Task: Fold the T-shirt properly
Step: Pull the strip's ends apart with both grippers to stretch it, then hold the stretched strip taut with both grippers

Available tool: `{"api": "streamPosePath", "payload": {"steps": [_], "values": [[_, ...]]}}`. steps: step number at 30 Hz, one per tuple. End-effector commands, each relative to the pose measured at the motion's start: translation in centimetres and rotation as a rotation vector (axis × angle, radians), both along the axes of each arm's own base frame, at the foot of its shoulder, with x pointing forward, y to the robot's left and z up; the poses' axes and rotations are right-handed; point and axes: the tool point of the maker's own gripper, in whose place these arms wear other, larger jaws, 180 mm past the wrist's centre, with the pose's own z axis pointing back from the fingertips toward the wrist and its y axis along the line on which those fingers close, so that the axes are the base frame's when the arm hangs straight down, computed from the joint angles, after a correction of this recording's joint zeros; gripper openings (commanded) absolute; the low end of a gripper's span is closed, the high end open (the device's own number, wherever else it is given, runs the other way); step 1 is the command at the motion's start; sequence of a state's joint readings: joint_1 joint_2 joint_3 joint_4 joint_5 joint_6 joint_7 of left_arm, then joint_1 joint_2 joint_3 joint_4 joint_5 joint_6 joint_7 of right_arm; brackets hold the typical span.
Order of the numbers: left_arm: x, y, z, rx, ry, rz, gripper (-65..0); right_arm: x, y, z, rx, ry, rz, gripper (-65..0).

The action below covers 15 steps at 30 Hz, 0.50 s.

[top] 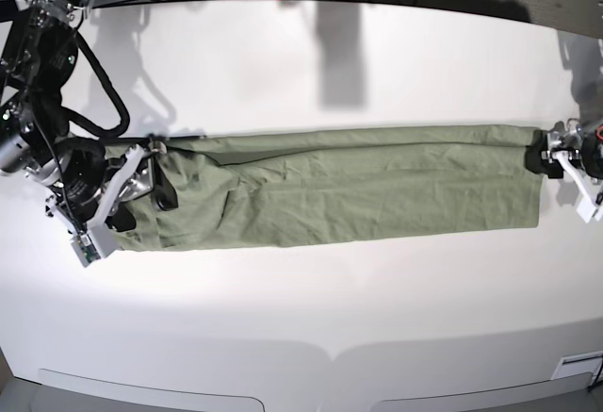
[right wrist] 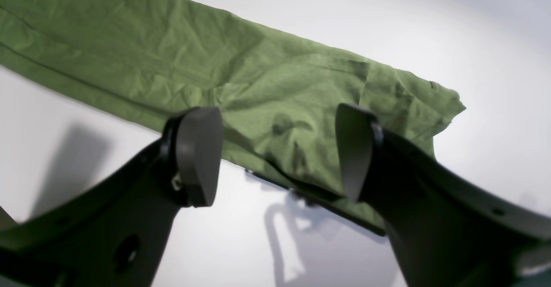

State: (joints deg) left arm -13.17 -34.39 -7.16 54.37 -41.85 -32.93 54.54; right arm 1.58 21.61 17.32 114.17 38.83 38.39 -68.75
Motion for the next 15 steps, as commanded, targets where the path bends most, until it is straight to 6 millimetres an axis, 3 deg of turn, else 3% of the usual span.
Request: {"api": "streamPosePath", "payload": {"steps": [1,6,12,15], "values": [[0.8,1.0,1.1,0.006,-0.020,0.013,-19.5,0.4,0.1,1.3,0.005,-0.045,0.013,-23.9],[0.2,-1.3,0.6,-0.115,0.016,0.021,-19.5,0.1,0.7,1.3,0.033,-0.032,0.035,-23.9],[-0.2,-6.4,1.8,-0.331,0.000,-0.089,-19.5,-0.1,1.1,1.0,0.050,-0.024,0.036,-23.9],[-0.1,-7.3,1.9,-0.361,-0.009,-0.096,-19.5,-0.1,1.1,1.0,0.052,-0.024,0.036,-23.9]]}}
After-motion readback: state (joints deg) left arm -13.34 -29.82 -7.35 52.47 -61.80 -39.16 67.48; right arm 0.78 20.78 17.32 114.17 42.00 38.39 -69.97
